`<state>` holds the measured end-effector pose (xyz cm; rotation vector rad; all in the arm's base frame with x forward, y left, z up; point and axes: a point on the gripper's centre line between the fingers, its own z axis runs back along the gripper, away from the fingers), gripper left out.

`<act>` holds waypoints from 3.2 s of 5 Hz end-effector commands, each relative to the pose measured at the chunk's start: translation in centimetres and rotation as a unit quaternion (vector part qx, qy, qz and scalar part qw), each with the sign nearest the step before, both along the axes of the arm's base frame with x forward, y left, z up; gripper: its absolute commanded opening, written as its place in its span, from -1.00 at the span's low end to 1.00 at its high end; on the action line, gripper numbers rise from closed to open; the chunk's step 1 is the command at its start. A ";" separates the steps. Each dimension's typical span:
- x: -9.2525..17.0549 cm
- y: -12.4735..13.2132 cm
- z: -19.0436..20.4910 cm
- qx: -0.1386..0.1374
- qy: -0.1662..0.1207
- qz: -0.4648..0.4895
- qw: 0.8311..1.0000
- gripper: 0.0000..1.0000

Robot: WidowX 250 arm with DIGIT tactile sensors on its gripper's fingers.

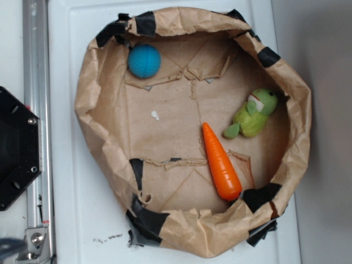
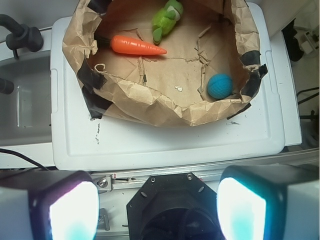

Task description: Grab the carrot.

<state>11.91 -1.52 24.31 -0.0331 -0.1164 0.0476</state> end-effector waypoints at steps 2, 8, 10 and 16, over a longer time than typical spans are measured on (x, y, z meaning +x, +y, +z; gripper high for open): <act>5.0 1.6 -3.7 0.011 -0.063 -0.102 0.993 1.00; 19.1 -3.7 -17.4 0.070 -0.052 -0.336 0.938 1.00; 15.4 -6.0 -22.5 0.076 0.007 -0.367 0.927 0.82; 13.9 2.7 -8.1 0.028 -0.041 -0.044 0.998 -1.00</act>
